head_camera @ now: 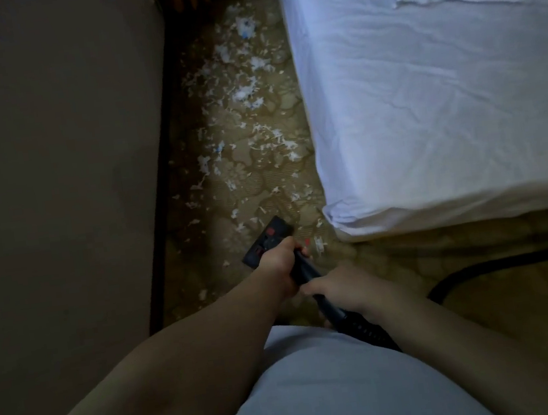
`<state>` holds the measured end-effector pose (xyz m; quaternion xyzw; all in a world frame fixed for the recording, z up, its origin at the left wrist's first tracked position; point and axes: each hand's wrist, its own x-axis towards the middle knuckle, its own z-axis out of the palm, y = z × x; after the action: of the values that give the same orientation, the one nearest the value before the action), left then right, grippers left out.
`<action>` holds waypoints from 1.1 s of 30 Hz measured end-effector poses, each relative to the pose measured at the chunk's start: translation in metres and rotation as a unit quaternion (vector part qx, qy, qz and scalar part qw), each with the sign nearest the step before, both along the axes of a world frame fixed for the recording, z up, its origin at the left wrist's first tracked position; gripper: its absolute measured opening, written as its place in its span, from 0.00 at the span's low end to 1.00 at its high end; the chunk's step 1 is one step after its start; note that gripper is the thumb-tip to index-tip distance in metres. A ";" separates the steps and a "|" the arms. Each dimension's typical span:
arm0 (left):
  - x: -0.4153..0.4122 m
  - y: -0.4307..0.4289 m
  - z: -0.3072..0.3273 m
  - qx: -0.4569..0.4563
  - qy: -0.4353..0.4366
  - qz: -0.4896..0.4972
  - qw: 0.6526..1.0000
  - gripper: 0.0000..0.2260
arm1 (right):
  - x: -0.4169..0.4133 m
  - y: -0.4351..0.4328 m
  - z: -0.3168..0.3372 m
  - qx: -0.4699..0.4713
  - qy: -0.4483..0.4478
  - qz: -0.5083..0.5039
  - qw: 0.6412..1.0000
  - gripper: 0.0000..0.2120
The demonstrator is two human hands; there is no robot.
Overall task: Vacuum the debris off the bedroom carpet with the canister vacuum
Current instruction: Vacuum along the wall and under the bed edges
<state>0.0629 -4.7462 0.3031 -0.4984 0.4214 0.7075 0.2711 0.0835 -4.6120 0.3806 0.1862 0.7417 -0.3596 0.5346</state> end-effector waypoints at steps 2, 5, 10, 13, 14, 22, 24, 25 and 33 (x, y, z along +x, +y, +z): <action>0.004 0.041 -0.003 0.013 0.000 -0.014 1.000 0.07 | 0.007 0.037 0.007 0.004 -0.002 -0.013 1.000 0.18; 0.014 0.099 -0.004 0.029 -0.004 -0.024 0.999 0.08 | 0.017 0.089 0.020 0.014 -0.008 -0.013 1.000 0.14; 0.035 0.171 -0.001 0.060 -0.012 -0.013 0.998 0.09 | 0.030 0.159 0.032 0.016 -0.014 -0.007 1.000 0.12; 0.046 0.194 0.001 0.055 -0.023 0.004 0.998 0.05 | 0.039 0.182 0.032 0.016 -0.016 -0.001 1.000 0.12; 0.049 0.199 0.002 0.050 -0.021 0.006 0.999 0.04 | 0.042 0.186 0.033 0.017 -0.018 -0.001 1.000 0.12; 0.073 0.176 0.006 0.028 -0.032 0.052 0.998 0.06 | 0.052 0.169 0.029 0.008 -0.045 0.033 0.998 0.15; 0.078 0.155 0.005 0.022 -0.029 0.073 0.997 0.08 | 0.050 0.149 0.027 0.003 -0.050 0.057 0.997 0.14; 0.081 0.143 0.005 0.020 -0.029 0.084 0.996 0.09 | 0.050 0.136 0.026 0.001 -0.051 0.068 0.996 0.14; 0.124 -0.005 0.007 0.015 -0.038 0.205 0.978 0.11 | 0.060 -0.013 0.010 -0.018 -0.071 0.175 0.982 0.17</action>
<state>0.1870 -4.7512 0.3100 -0.5971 0.2888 0.7345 0.1432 0.1439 -4.6252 0.3902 0.0694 0.7164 -0.2597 0.6439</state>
